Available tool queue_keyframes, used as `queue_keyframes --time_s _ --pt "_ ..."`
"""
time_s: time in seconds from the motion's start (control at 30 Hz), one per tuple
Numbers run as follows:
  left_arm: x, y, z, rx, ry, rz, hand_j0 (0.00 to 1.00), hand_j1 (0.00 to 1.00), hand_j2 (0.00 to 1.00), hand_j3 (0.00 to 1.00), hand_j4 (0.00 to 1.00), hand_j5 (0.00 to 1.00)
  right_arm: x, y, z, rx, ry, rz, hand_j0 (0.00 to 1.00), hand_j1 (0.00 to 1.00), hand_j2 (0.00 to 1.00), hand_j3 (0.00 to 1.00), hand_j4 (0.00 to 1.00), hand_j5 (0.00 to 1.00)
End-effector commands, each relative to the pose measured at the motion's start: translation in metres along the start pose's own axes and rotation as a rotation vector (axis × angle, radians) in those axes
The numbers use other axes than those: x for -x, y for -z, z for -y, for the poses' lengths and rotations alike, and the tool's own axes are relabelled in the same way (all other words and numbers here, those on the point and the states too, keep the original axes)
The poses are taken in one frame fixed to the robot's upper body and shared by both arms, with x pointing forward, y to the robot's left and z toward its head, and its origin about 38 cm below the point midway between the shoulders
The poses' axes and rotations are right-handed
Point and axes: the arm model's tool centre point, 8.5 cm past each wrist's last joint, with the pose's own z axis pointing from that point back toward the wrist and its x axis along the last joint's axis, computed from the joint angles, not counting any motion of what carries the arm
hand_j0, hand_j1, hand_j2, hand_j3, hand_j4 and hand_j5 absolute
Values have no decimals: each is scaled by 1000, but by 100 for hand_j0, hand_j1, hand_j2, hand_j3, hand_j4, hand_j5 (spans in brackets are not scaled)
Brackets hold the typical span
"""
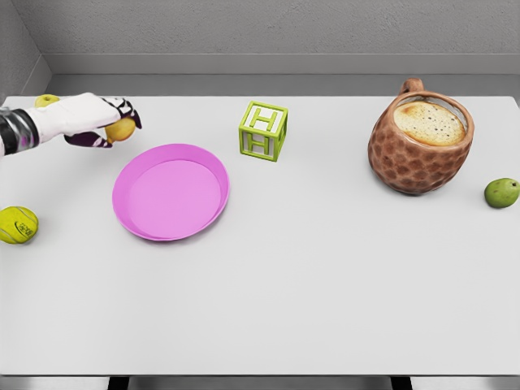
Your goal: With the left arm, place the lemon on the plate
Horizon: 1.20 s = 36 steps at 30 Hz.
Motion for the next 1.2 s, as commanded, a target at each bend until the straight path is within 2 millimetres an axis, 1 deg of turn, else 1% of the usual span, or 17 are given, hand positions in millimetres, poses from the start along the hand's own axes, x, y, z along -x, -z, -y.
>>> queue_keyframes --time_s 0.0,0.03,0.17,0.23,0.3,0.4,0.43,0.47,0.67,0.77,0.83,1.0,1.03,1.07,1.1,1.13,1.17 --pt "-8 -15 -21 -52 24 37 38 38 38 38 38 38 -1 0 0 0 0 2 100 100 100 100 100 100" --pt "-16 -15 -15 -54 13 63 38 38 38 38 38 38 -1 0 0 0 0 2 100 100 100 100 100 100" --pt "-45 -10 -13 -63 35 143 38 38 38 38 38 38 -1 0 0 0 0 0 100 100 100 100 100 100" --pt "-47 -9 -13 -64 35 150 38 38 38 38 38 38 -1 0 0 0 0 0 100 100 100 100 100 100" --pt "-50 -6 -4 -44 30 156 38 38 38 38 38 38 -1 0 0 0 0 0 100 100 100 100 100 100" --pt "-50 -5 1 -33 28 155 38 38 38 38 38 38 -1 0 0 0 0 0 100 100 100 100 100 100" --pt "-52 -4 7 -22 23 158 38 38 38 38 38 38 -1 0 0 0 0 0 100 100 100 100 100 100" --pt "-53 -3 9 -17 23 160 38 38 38 38 38 38 -1 0 0 0 0 0 100 100 100 100 100 100" --pt "-69 13 14 -2 11 199 38 38 38 38 38 38 -1 0 0 0 0 2 100 100 100 100 100 100" --pt "-71 15 14 -2 11 205 38 38 38 38 38 38 -1 0 0 0 0 2 100 100 100 100 100 100" --pt "-77 19 23 17 8 219 38 38 38 38 38 38 -1 0 0 0 0 2 100 100 100 100 100 100" --pt "-79 20 27 29 7 223 39 39 39 39 39 39 -1 0 0 0 0 0 100 100 100 100 100 100" --pt "-79 20 27 27 5 224 49 49 49 49 49 49 -1 0 0 0 0 0 100 100 100 100 100 100" --pt "-80 20 26 20 3 226 62 62 62 62 62 62 -1 0 0 0 0 2 100 100 100 100 100 100" --pt "-80 19 26 14 -4 229 80 80 80 80 80 80 -1 0 0 0 0 0 100 100 100 100 100 100" --pt "-82 19 23 5 -3 234 92 92 92 92 92 92 -1 0 0 0 0 0 100 100 100 100 100 100" --pt "-82 17 18 -6 3 236 100 100 100 100 100 100 -1 0 0 0 0 2 100 100 100 100 100 100"
